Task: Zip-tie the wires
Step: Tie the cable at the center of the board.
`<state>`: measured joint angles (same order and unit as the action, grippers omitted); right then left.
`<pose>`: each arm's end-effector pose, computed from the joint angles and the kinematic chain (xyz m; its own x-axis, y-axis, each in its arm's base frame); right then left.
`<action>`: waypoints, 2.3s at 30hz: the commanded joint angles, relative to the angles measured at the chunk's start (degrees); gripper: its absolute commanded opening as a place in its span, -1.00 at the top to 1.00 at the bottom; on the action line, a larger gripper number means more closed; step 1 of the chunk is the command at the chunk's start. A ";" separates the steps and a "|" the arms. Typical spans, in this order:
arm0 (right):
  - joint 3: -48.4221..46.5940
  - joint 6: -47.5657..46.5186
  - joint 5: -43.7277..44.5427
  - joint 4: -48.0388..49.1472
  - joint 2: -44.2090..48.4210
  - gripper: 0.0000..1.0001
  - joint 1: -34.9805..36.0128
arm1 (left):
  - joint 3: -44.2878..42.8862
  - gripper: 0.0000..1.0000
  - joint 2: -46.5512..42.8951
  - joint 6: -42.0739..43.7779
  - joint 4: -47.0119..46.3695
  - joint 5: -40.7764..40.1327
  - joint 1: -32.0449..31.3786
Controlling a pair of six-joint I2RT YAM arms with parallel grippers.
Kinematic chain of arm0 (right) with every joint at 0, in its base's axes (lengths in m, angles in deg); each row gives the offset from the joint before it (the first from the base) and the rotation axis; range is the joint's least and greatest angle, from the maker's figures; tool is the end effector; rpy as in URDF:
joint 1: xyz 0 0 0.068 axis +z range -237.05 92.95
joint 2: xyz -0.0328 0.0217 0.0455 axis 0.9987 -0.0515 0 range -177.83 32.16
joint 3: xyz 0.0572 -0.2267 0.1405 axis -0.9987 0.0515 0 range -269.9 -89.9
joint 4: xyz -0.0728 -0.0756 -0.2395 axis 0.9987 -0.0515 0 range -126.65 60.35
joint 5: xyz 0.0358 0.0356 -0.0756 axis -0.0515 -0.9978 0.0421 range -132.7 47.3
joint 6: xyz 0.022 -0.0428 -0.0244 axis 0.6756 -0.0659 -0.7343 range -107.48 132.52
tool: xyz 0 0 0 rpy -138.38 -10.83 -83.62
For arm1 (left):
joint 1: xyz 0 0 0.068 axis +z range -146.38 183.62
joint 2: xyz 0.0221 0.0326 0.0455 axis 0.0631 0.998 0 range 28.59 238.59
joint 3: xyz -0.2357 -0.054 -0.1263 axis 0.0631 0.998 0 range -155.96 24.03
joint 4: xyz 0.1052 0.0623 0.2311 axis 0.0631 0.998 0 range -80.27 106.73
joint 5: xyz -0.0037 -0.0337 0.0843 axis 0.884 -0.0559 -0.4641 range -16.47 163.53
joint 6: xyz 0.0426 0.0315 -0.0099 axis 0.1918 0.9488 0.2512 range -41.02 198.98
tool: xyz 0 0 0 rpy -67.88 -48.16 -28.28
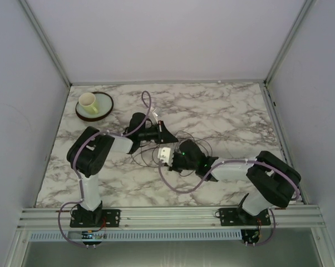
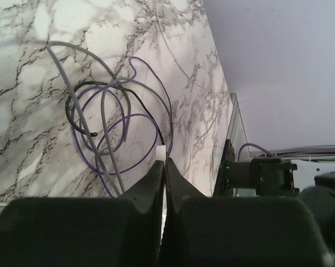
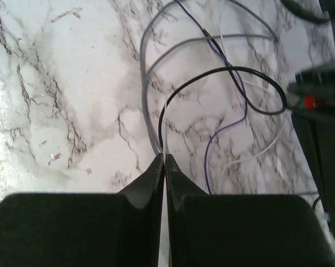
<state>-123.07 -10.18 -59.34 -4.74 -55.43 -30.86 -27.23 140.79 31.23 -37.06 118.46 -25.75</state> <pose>0.1554 0.2501 0.1596 0.1077 -0.5034 -0.8573 -0.9681 0.1430 -0.2056 0.3253 -0.2117 0.1487 -0.8420 -0.1275 -0.5242 0.4770 0.2778 -0.8338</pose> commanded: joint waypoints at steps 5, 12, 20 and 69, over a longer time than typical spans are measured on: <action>-1.76 15.89 -14.22 -2.97 4.11 1.00 -8.11 | 4.70 1.00 -5.40 3.98 -8.12 -1.82 -0.25; -1.87 24.25 -21.22 -2.93 6.59 1.00 -13.00 | 11.19 1.00 -9.36 5.16 -20.20 -5.26 -0.34; -2.73 31.39 -30.31 -3.00 6.29 1.00 -17.61 | 17.81 1.00 -12.82 9.99 -32.59 -8.89 -1.42; -8.25 39.19 -53.61 -6.05 0.13 1.00 -22.09 | 33.06 1.00 -38.37 56.30 -15.03 -37.34 -15.17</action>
<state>-128.68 28.42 -108.26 -10.45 -54.29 -52.35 4.81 103.37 84.85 -49.91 82.19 -40.28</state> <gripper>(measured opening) 0.012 0.005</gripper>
